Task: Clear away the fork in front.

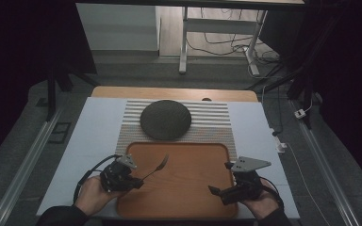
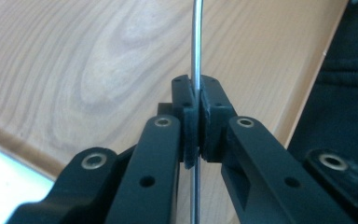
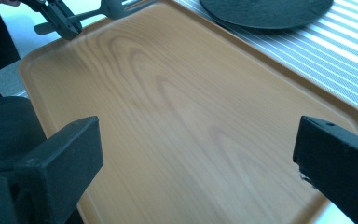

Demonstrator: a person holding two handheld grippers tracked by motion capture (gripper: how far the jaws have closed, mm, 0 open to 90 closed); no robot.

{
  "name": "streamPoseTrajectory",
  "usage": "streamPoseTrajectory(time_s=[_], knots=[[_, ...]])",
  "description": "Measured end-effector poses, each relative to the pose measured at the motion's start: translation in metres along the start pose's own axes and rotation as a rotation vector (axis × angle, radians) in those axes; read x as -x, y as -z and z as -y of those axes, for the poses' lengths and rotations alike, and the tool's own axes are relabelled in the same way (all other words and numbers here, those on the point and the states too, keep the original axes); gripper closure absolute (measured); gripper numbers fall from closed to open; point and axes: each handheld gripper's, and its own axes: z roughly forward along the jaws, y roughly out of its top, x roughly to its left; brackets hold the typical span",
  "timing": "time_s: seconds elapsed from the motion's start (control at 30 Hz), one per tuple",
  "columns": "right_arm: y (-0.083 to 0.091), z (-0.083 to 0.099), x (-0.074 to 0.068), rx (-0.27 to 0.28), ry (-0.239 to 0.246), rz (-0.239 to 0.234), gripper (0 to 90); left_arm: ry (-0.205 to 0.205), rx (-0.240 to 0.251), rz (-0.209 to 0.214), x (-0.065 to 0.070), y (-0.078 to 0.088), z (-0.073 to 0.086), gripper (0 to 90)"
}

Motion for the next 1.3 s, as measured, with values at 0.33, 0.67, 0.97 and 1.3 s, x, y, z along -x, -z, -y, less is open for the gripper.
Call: streamPoseTrajectory(time_s=[0.33, 0.67, 0.97, 1.3], knots=[[0.020, 0.017, 0.001, -0.013, -0.037, 0.051, 1.2, 0.172, -0.013, -0.025, -0.009, -0.003, 0.006, 85.5], [0.025, 0.026, -0.001, -0.039, -0.049, 0.070, 1.2, 0.298, -0.070, -0.063, -0.016, -0.018, 0.006, 85.3], [0.029, 0.031, 0.001, -0.043, -0.070, 0.068, 1.3, 0.312, -0.113, -0.079, -0.017, -0.026, 0.006, 83.3], [0.032, 0.032, 0.002, -0.032, -0.086, 0.071, 1.3, 0.292, -0.071, -0.035, -0.019, -0.020, 0.006, 73.5]])
